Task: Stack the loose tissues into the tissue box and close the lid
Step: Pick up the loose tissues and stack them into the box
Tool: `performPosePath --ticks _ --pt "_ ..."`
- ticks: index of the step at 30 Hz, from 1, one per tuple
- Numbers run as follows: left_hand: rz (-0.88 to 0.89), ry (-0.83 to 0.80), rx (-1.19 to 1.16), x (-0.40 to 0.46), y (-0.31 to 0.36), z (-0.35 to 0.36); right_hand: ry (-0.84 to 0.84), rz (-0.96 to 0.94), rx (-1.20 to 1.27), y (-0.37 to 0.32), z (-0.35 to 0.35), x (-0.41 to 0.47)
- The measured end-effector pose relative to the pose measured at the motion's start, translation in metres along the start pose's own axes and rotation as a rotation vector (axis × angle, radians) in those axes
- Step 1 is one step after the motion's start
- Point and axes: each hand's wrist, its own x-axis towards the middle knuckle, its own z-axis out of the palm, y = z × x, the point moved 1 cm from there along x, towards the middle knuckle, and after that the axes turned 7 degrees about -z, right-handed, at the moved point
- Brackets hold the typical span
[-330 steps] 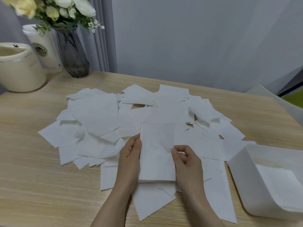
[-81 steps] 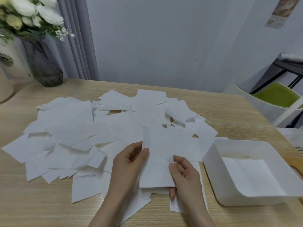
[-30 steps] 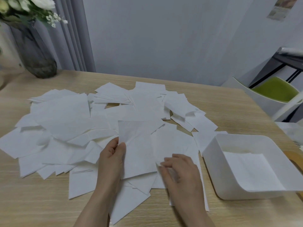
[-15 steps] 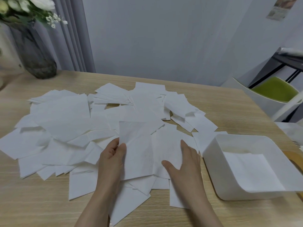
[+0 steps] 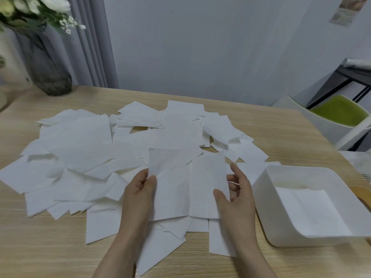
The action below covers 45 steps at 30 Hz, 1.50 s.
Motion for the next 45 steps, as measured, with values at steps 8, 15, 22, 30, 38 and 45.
performPosePath --ticks 8,15,22,30,38,45 --pt "0.0 0.006 0.005 -0.001 0.0 0.0 0.03 0.26 0.401 -0.011 -0.014 0.004" --pt "0.008 -0.002 0.005 0.0 0.0 0.0 -0.101 0.333 0.339 -0.011 -0.015 0.01" --pt "-0.013 0.004 -0.003 0.0 0.0 0.0 -0.232 0.249 0.04 -0.009 -0.018 0.009" --pt "-0.006 -0.022 0.004 0.001 0.0 -0.001 -0.018 -0.04 -0.156 -0.005 -0.019 0.007" --pt "0.004 -0.028 0.004 0.001 -0.001 -0.001 -0.25 0.176 0.267 -0.015 0.018 -0.015" --pt "0.0 -0.016 -0.06 -0.003 0.005 0.001 -0.289 0.222 0.351 -0.011 0.041 -0.023"
